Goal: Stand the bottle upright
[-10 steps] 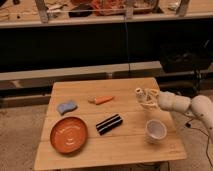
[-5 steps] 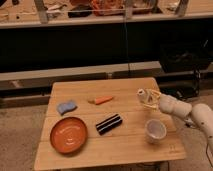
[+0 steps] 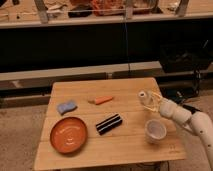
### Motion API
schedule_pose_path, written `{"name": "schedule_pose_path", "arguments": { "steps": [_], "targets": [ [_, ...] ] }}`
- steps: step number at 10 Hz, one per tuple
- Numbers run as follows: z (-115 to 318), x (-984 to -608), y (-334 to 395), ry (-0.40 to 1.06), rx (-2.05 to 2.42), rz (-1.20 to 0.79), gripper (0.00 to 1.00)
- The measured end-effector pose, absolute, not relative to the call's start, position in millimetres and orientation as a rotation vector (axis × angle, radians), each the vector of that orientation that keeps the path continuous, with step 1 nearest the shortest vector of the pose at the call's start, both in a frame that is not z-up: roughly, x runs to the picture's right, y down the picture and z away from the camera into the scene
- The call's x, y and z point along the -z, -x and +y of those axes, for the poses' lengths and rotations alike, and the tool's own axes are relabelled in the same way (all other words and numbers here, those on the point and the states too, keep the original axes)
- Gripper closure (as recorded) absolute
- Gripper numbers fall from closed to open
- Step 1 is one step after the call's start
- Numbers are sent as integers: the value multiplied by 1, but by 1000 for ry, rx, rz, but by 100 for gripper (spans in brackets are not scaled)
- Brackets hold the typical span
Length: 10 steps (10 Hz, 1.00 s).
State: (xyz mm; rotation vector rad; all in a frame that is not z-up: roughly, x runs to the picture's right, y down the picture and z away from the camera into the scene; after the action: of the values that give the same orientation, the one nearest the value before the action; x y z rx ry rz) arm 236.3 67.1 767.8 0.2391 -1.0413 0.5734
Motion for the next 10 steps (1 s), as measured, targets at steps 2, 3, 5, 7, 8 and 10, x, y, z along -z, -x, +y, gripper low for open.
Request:
{"name": "schedule_pose_path", "arguments": {
  "steps": [2, 3, 5, 7, 8, 10],
  "targets": [
    [72, -768, -243, -252, -590, -1030, 100],
    [75, -766, -248, -263, -601, -1024, 100],
    [76, -766, -252, -285, -615, -1034, 100],
    [78, -768, -252, -309, -648, -1076, 100],
    [78, -770, -252, -324, -671, -1098, 100],
    [78, -773, -256, -350, -709, -1126, 100]
  ]
}}
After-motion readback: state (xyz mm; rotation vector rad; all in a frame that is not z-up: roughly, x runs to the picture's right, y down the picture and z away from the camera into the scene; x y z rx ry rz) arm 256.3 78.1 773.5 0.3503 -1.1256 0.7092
